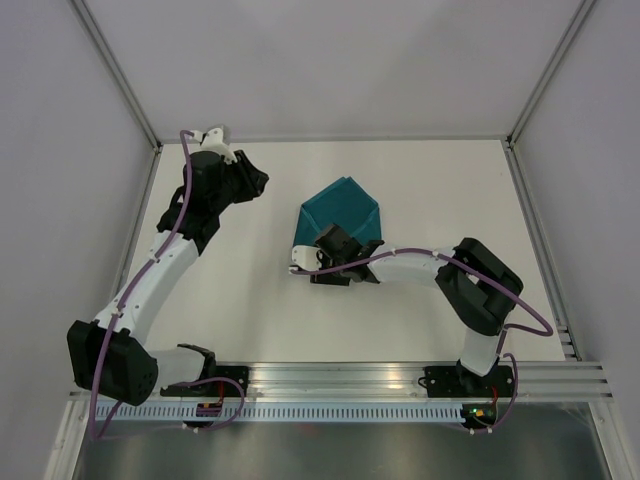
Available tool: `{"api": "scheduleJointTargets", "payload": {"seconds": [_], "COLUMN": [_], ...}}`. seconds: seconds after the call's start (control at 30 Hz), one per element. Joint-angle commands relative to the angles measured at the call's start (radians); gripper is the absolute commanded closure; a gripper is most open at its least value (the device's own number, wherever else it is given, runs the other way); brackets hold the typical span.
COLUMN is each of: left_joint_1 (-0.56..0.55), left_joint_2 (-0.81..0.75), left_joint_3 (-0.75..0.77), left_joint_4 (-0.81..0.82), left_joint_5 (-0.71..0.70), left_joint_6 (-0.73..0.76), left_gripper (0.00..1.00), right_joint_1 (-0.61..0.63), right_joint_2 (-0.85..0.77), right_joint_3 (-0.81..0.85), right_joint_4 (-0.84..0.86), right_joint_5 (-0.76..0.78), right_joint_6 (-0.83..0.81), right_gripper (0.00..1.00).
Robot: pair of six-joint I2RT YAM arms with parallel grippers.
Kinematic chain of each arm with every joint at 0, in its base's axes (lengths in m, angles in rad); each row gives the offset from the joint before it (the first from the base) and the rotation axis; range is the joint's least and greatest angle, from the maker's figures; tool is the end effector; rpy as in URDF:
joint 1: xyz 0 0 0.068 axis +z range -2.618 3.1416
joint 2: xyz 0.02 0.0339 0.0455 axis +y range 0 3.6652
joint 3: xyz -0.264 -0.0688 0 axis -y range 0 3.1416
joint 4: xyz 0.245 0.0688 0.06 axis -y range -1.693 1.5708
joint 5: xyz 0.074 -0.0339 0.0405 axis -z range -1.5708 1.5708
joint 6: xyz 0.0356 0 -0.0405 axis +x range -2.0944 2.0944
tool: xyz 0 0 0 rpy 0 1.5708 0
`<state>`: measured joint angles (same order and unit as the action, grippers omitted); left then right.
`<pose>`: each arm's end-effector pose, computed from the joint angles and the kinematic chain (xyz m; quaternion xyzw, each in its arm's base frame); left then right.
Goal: Fold the napkin, place the utensils inside, and roll it up
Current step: Roll the napkin at the center of the board.
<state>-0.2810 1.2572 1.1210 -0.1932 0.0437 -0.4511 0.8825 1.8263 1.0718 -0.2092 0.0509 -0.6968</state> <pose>0.2812 -0.0828 0.3554 -0.0564 0.8114 -0.2247 0.5366 0.2357 0.2837 0.1549 -0.6721 0.6771 0.0035 0.2998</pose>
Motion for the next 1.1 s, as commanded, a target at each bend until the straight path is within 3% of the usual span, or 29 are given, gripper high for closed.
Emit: {"api": "scheduleJointTargets", "payload": {"seconds": [0.0, 0.37, 0.73, 1.07], "left_joint_1": [0.005, 0.003, -0.004, -0.136], "left_joint_2": [0.008, 0.039, 0.007, -0.058], "left_joint_3": [0.046, 0.030, -0.113, -0.275], "left_joint_4": [-0.028, -0.003, 0.162, 0.346], "left_joint_5": [0.035, 0.084, 0.108, -0.091], "left_joint_6": [0.040, 0.043, 0.023, 0.077], "left_gripper": [0.62, 0.62, 0.60, 0.70], "right_joint_1": [-0.008, -0.063, -0.105, -0.183], "right_joint_2": [0.024, 0.053, 0.085, 0.152], "right_joint_3": [-0.024, -0.010, 0.004, 0.125], "right_joint_4": [-0.050, -0.124, -0.200, -0.378], "right_joint_5": [-0.042, -0.154, -0.250, -0.407], "right_joint_6": [0.010, 0.014, -0.004, -0.050], "right_gripper": [0.45, 0.54, 0.74, 0.85]}}
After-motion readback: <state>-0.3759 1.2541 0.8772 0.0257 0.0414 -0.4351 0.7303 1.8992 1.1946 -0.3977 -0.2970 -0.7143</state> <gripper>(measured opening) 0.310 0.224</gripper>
